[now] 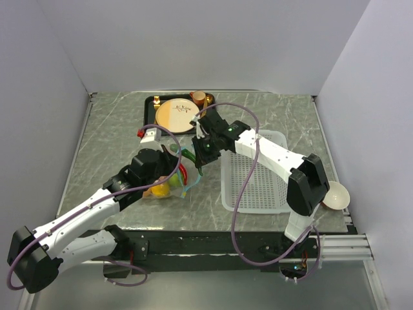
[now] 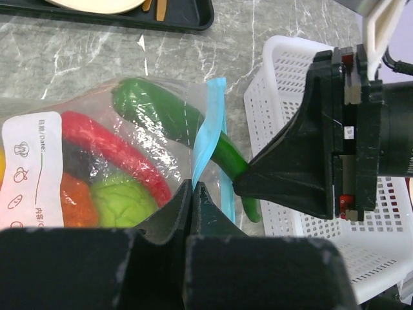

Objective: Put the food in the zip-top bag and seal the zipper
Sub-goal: Place the fake vegetable in the zipper food storage bag.

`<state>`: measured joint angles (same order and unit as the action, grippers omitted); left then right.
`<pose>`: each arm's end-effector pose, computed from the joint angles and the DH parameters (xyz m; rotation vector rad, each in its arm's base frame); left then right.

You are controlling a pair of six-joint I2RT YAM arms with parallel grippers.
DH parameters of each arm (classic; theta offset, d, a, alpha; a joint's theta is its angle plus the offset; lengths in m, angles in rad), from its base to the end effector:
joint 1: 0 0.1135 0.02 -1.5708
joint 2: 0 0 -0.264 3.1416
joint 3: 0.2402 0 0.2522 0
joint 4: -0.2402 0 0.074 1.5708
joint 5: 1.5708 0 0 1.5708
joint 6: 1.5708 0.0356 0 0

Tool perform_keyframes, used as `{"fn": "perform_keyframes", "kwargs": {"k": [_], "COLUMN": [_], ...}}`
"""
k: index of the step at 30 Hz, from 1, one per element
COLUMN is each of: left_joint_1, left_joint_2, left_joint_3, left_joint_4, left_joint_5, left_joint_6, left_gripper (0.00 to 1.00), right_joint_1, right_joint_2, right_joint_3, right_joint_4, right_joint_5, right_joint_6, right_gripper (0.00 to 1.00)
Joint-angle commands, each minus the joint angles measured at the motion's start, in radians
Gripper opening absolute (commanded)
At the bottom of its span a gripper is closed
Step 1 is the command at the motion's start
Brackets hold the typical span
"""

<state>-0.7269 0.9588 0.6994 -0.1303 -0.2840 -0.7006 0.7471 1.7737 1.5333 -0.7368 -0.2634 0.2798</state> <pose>0.1714 -0.1391 0.2836 -0.1649 1.9965 -0.6596 0.2769 0.2691 0.2822 -0.7215 2.5657 0.7073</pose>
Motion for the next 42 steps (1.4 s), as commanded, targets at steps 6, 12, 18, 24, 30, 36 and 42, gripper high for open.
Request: {"fn": "perform_keyframes", "kwargs": {"k": [6,12,18,24,30,36,42], "left_joint_1": [0.001,0.001,0.001,0.001,0.001,0.003,0.001], "left_joint_2": [-0.009,-0.002,-0.006,-0.025,-0.043,-0.025,-0.008], "left_joint_3": [-0.003,0.002,0.000,0.003,0.000,0.005,0.011], "left_joint_4": [0.041,0.044,0.040,0.020,0.014,0.029,0.037], "left_joint_5": [0.032,0.029,0.025,-0.012,-0.049,-0.029,0.011], "left_joint_6": [0.010,0.012,0.010,0.000,-0.013,-0.014,0.004], "left_gripper": [0.01,0.01,0.01,0.01,0.01,0.01,0.01], "right_joint_1": [0.028,0.066,0.070,0.071,0.072,0.077,0.077], "right_joint_2": [0.013,0.013,0.021,0.038,-0.005,-0.019,0.006], "right_joint_3": [0.030,0.024,0.025,0.070,0.031,-0.007,0.048], "right_joint_4": [0.116,0.111,0.091,-0.013,-0.065,-0.047,-0.053], "right_joint_5": [-0.102,-0.119,-0.091,0.016,0.047,-0.013,-0.008], "right_joint_6": [0.084,0.088,0.087,0.049,0.013,0.002,-0.013], "right_gripper": [0.10,0.13,0.13,0.13,0.13,0.13,0.13]}}
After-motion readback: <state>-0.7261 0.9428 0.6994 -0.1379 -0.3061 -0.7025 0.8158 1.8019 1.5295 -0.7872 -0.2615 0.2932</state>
